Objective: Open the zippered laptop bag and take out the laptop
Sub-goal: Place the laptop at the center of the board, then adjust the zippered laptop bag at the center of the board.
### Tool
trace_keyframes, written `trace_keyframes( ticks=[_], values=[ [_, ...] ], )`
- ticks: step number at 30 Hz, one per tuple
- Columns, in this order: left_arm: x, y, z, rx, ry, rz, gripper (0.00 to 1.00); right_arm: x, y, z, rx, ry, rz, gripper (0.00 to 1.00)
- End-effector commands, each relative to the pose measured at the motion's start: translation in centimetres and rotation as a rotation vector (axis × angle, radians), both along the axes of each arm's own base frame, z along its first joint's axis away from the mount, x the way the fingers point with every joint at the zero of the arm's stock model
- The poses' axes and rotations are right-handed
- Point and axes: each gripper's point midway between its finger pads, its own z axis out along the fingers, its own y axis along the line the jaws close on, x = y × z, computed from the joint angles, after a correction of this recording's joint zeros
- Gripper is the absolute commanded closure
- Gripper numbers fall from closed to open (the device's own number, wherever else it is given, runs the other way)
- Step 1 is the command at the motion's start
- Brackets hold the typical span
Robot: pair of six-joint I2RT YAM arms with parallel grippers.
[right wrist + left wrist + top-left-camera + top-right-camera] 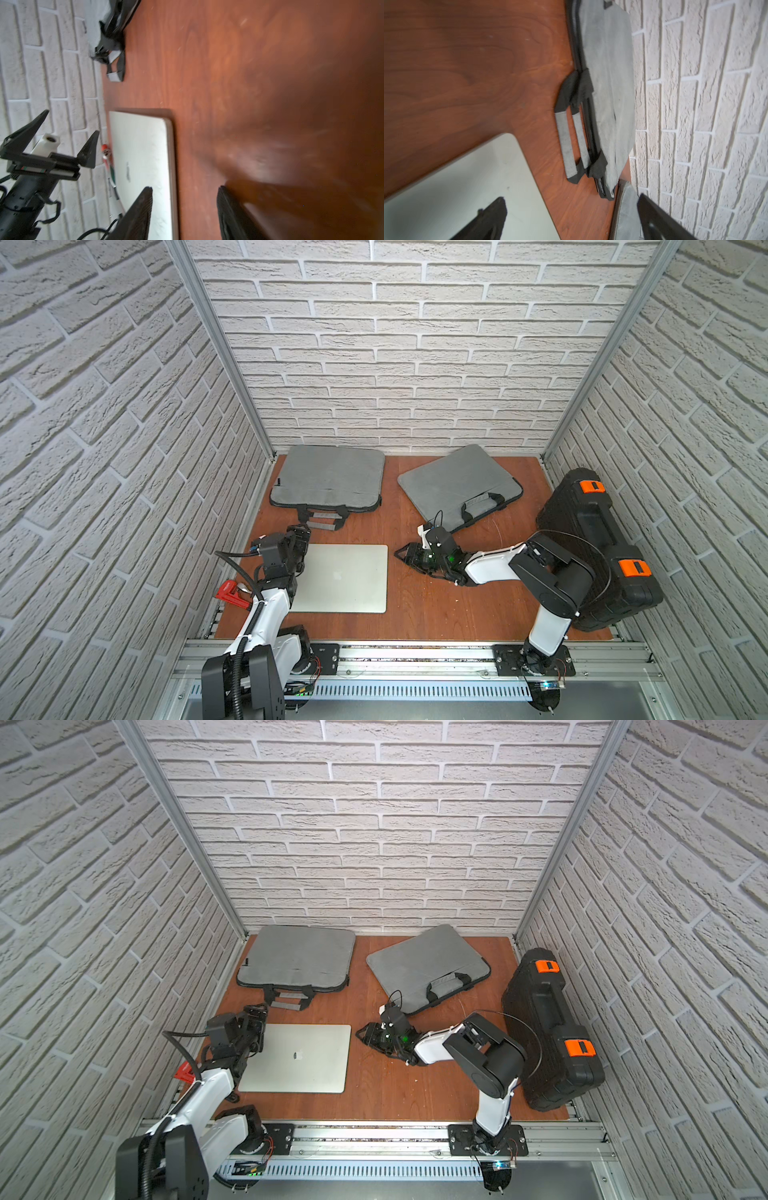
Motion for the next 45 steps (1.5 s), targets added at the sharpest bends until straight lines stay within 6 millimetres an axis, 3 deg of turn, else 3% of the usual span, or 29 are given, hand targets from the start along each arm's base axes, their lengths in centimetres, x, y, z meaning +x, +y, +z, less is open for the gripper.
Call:
trace_keyframes(
  ticks=[1,9,12,16,26,31,36,45],
  values=[
    [1.8,-0.6,3.5,-0.018,-0.119,-0.061,0.02,-0.4,-4.1,-0.5,-0.270,0.008,0.072,0.45],
    [3.7,-1.6,7.1,0.103,-0.153,-0.170,0.02,3.8,-9.6,5.9,-0.555,-0.095,0.130,0.41],
    [4.7,-3.9,8.0,0.158,-0.149,-0.249,0.02,5.5,-11.3,7.9,-0.637,-0.126,0.131,0.39],
    [6.6,-8.7,8.5,0.247,-0.116,-0.401,0.02,7.7,-13.9,9.6,-0.698,-0.138,0.104,0.37],
    [12.5,-23.9,6.1,0.238,-0.069,-0.759,0.03,11.4,-19.7,8.4,-0.725,-0.086,0.012,0.33],
    [14.2,-30.0,4.0,0.257,-0.039,-0.874,0.08,12.9,-22.0,7.2,-0.697,-0.048,-0.026,0.33],
    [16.6,-32.0,1.1,0.316,0.019,-0.901,0.11,13.6,-22.2,5.5,-0.671,-0.017,-0.024,0.35],
    [23.5,-31.7,-2.3,0.424,0.091,-0.914,0.10,13.4,-22.0,4.5,-0.638,-0.006,-0.056,0.34]
  ],
)
